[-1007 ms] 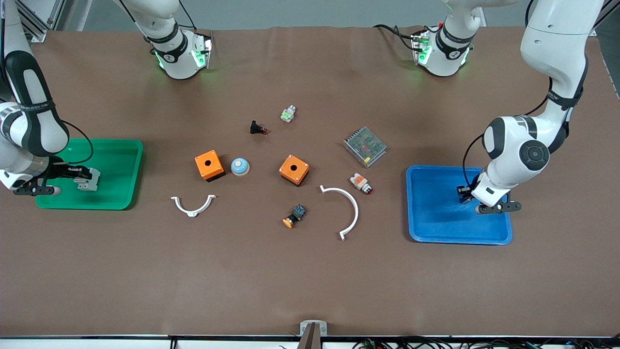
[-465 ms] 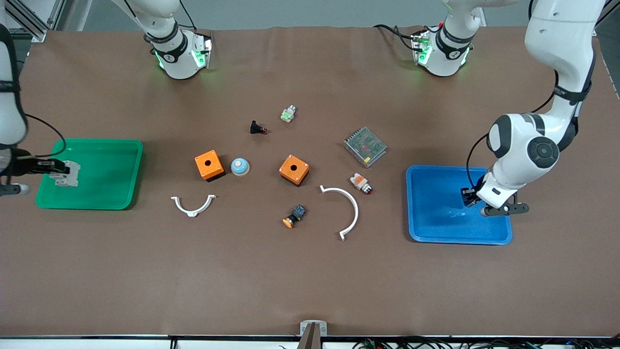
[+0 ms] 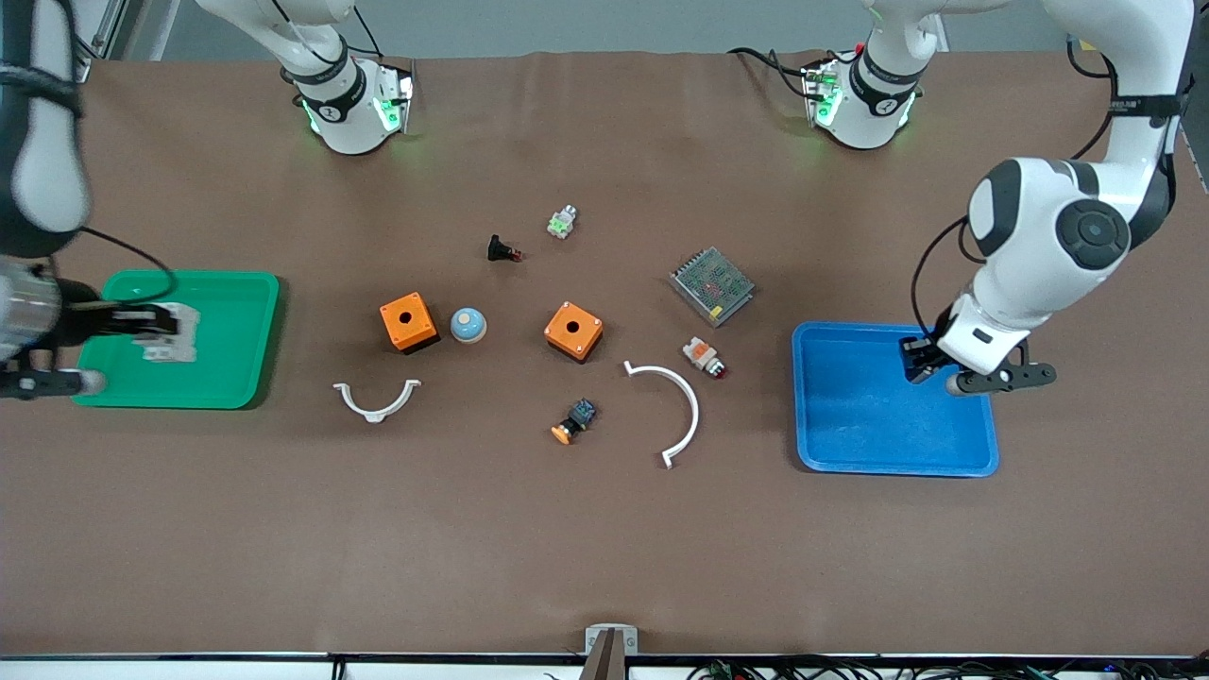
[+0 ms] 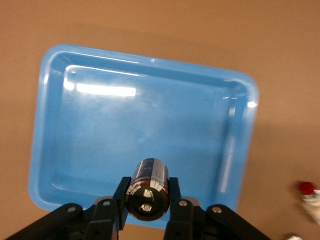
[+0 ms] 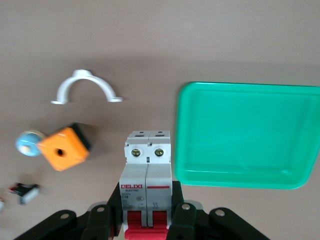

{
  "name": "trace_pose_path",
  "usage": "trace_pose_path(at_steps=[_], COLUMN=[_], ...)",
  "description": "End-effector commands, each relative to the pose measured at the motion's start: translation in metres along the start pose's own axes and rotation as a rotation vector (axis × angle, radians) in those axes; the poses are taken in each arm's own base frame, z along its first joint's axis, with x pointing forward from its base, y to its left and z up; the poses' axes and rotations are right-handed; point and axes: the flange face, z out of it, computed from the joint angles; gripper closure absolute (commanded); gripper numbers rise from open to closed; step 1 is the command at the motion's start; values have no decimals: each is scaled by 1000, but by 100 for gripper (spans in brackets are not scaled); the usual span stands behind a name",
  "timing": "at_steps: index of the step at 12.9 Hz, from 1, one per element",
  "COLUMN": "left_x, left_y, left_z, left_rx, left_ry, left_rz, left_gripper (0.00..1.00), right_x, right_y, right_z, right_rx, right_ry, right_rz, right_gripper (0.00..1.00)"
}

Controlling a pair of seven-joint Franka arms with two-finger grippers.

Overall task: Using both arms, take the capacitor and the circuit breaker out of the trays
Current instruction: 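Lift the capacitor with the left gripper while the right gripper lifts the breaker, then lower the breaker beside the orange box while the left gripper carries the capacitor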

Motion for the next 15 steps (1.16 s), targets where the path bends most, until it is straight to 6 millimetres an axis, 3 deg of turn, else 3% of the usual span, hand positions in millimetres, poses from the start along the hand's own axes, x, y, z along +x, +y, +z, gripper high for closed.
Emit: trace_pose_path(at_steps=[1,2,4,7,10,13,15], left_x=[-2,-8,-26,-54,-84,-111,-130], left_y=[57,82,122,170,214,253,280], left_z=[-23,-27,-32,-28,-12,13,34], left_rx=[-22,-33,-52,-72,-91,-108,-129], left_ry=[-14,-19,-27,-54,-76,-98,-108], left_rz=[-81,-108,-155,-200,-244,-286,-331], left_gripper=[100,100,100,100,100,100,100], right_x=[9,9,14,35,47,55,61], right_y=[-77,-116,-170,-222,-271,-293,-292], right_z=[3,4,22,70,118,170,204], right_rx=[-12,-5,41,78,79,72,71], right_ry=[17,44,53,86,110,119,125], right_rz=[27,45,91,68,131,148,155], right_gripper=[83,83,83,83,83,82,82])
